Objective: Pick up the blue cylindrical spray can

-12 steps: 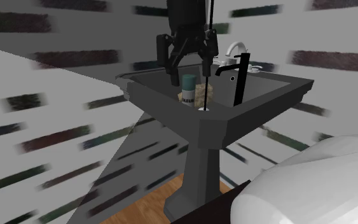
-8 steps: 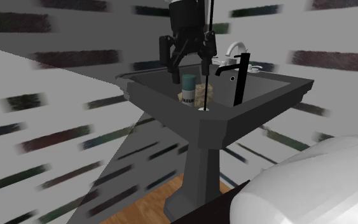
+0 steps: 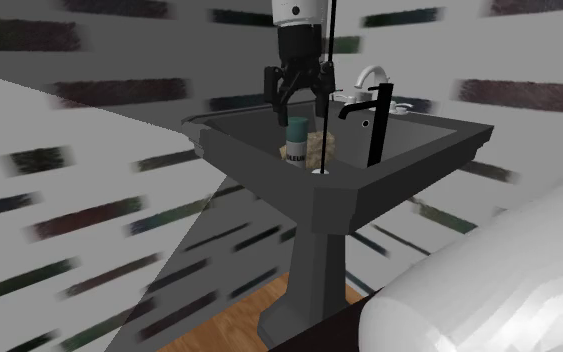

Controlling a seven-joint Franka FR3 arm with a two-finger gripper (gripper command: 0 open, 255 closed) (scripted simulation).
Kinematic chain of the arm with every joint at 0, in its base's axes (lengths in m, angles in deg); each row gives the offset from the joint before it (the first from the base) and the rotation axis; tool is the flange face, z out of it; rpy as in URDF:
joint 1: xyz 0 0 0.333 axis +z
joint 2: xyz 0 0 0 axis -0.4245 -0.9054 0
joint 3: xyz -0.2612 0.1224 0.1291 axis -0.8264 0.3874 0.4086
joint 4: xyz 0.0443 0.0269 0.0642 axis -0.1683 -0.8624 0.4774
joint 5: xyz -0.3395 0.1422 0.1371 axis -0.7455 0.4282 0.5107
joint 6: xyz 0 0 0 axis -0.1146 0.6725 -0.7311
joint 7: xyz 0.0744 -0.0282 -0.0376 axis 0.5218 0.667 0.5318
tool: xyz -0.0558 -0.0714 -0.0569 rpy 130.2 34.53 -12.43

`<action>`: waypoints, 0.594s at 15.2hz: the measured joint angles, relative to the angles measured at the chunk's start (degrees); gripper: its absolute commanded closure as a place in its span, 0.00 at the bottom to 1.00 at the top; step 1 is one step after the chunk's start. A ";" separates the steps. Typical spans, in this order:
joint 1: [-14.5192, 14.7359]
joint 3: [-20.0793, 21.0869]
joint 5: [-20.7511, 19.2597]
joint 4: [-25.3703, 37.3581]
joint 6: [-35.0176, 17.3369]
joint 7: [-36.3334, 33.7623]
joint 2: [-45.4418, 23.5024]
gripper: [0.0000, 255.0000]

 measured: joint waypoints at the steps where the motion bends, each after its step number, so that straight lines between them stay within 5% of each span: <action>1: -0.19 -0.67 0.03 1.72 -0.58 0.81 -2.08 0.00; 9: -1.61 -5.19 2.13 15.55 -4.50 7.19 -18.40 0.00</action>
